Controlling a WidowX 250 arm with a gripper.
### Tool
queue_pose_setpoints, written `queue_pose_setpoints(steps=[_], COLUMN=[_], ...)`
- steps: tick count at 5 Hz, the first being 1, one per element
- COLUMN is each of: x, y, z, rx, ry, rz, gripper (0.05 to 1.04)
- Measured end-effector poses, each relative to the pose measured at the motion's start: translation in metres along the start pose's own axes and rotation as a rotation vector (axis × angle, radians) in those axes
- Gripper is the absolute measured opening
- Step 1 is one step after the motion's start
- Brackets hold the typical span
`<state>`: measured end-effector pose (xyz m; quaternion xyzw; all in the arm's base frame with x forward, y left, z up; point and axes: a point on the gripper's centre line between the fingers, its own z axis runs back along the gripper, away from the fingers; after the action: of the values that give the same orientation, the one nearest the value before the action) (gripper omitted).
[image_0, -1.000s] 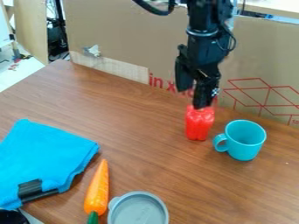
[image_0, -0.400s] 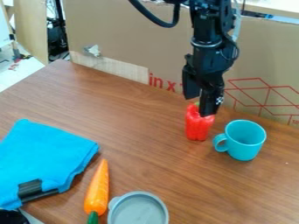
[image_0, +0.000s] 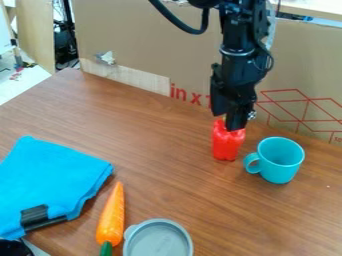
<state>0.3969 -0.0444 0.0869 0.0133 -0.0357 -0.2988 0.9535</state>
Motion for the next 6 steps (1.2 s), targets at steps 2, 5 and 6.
queue_pose_setpoints(steps=[2,5,6], x=[-0.001,-0.022,-0.058], y=[0.000,0.029,0.066], z=[-0.003,0.063,0.091], rx=[0.000,0.073,0.136], ry=[0.015,-0.061,-0.074], rz=[0.017,0.149,0.325], gripper=[0.176,0.110,0.111])
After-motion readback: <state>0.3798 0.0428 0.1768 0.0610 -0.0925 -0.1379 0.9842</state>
